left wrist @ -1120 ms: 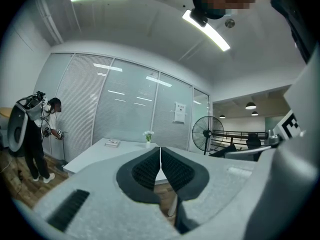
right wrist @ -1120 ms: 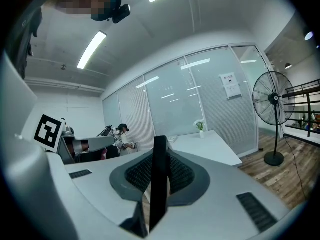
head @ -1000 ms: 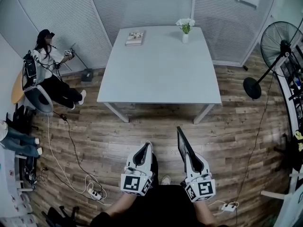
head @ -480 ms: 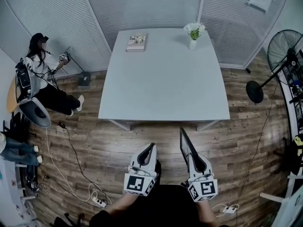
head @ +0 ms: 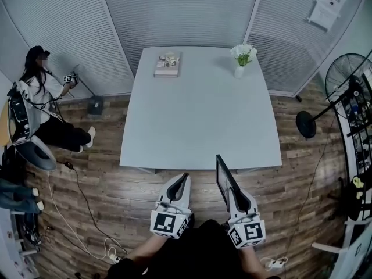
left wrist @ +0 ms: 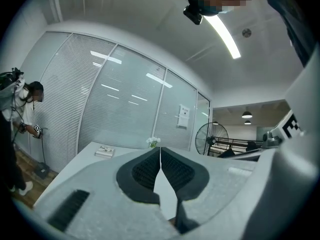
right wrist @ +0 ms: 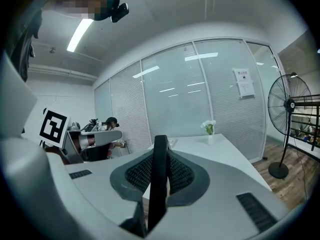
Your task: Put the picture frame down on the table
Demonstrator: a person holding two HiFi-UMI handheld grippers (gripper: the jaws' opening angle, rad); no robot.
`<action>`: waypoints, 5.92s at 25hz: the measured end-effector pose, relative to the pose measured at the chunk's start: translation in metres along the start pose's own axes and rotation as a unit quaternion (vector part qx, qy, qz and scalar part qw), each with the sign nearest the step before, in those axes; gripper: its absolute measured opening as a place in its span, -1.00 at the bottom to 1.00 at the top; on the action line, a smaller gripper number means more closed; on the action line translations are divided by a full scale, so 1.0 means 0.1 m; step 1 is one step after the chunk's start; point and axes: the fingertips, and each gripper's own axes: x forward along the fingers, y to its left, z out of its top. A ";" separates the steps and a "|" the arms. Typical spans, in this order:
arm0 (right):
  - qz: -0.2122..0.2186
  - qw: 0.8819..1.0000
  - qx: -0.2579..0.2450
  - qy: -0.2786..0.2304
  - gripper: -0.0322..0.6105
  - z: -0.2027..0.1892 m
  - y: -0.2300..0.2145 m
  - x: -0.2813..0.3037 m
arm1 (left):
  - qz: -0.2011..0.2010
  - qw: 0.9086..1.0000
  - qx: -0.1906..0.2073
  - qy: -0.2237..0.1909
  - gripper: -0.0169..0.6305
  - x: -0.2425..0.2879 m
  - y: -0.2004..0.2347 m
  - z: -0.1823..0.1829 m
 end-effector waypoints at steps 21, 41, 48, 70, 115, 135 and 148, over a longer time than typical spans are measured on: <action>0.051 0.999 0.006 0.001 -0.72 0.33 -0.67 1.44 | 0.026 1.000 -0.010 0.004 -0.88 1.24 0.39 0.07; 0.080 0.994 0.041 0.062 -0.72 -0.02 -1.60 2.71 | 0.031 0.999 -0.002 0.025 -0.88 2.52 0.53 0.00; 0.089 0.991 0.055 0.080 -0.72 -0.18 -1.74 2.93 | 0.040 0.998 -0.001 0.039 -0.88 2.69 0.60 -0.07; 0.066 0.985 0.111 0.118 -0.71 -0.62 -2.34 3.22 | 0.038 0.998 -0.006 0.049 -0.88 2.86 0.59 -0.15; 0.007 0.945 0.247 0.216 -0.50 -2.14 -3.14 3.51 | 0.028 0.996 -0.013 0.079 -0.88 2.95 0.55 -0.37; -0.040 0.940 0.153 0.304 -0.31 -2.52 -3.18 3.49 | 0.034 0.996 -0.012 0.083 -0.88 2.89 0.55 -0.40; -0.061 0.939 0.068 0.333 -0.27 -2.47 -3.17 3.48 | 0.036 0.996 -0.016 0.081 -0.88 2.82 0.57 -0.39</action>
